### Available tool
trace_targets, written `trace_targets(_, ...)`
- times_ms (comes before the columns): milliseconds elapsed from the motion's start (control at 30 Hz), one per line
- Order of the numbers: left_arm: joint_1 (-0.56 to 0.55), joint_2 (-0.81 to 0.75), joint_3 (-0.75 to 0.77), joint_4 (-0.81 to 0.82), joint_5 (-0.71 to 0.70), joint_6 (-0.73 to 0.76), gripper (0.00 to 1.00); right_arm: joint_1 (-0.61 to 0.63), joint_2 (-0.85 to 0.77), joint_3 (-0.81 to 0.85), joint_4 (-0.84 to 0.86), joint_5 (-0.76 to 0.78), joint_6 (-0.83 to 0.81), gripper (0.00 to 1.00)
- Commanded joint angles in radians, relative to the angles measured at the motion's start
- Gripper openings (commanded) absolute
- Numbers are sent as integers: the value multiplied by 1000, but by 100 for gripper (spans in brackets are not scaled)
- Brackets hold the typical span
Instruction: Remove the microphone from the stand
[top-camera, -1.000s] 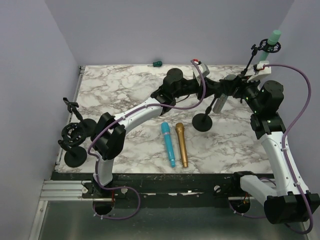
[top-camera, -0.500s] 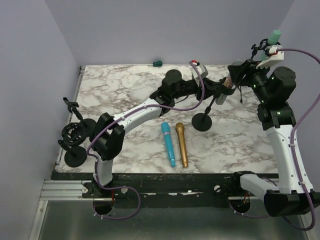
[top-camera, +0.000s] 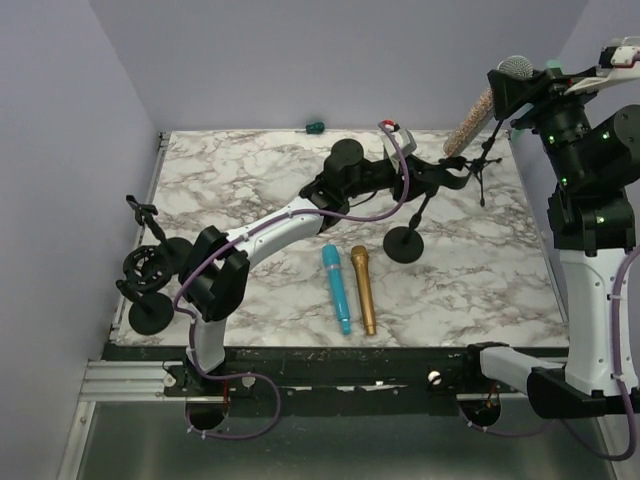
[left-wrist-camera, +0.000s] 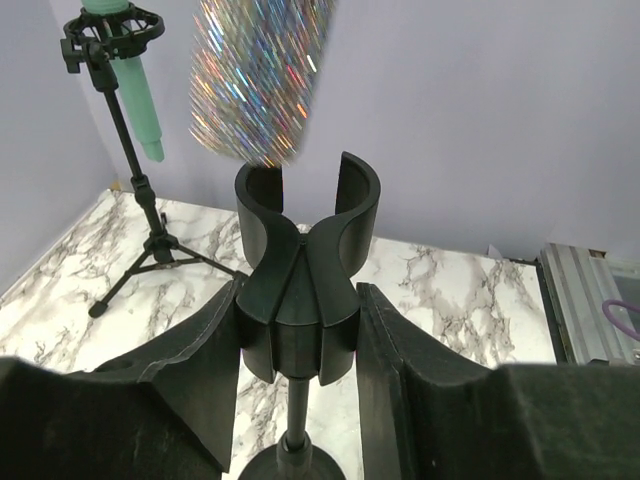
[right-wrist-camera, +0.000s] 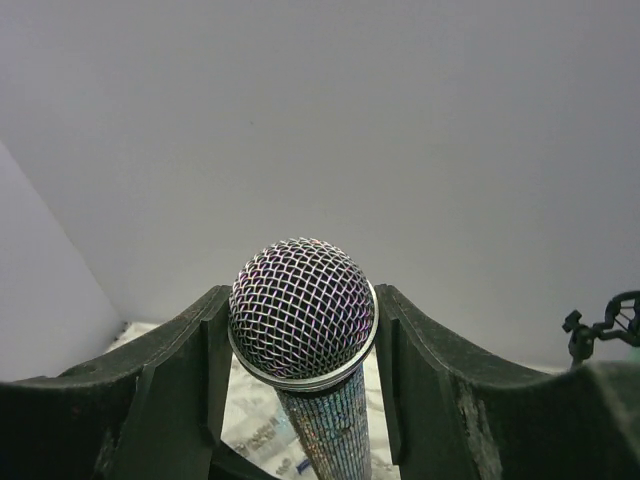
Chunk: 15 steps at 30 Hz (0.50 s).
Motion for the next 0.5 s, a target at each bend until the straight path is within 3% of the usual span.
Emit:
trace_targets(0, -9, 14, 30, -137, 3, -59, 28, 6, -12, 77, -5, -41, 39, 15)
trace_targets(67, -9, 2, 23, -128, -16, -71, 55, 6, -29, 57, -7, -61, 58, 13)
trace_targets(133, -9, -18, 9, -118, -30, -75, 67, 6, -51, 25, -5, -80, 68, 13)
trace_targets(233, -8, -58, 9, -158, -32, -56, 75, 6, -74, -8, -12, -112, 88, 13)
trace_targets(300, -2, -94, 0, -180, -17, -53, 98, 6, -83, -25, -8, -140, 111, 12)
trace_targets(467, 17, -251, -100, -233, -6, -39, 98, 6, -97, -46, -9, -209, 171, 11)
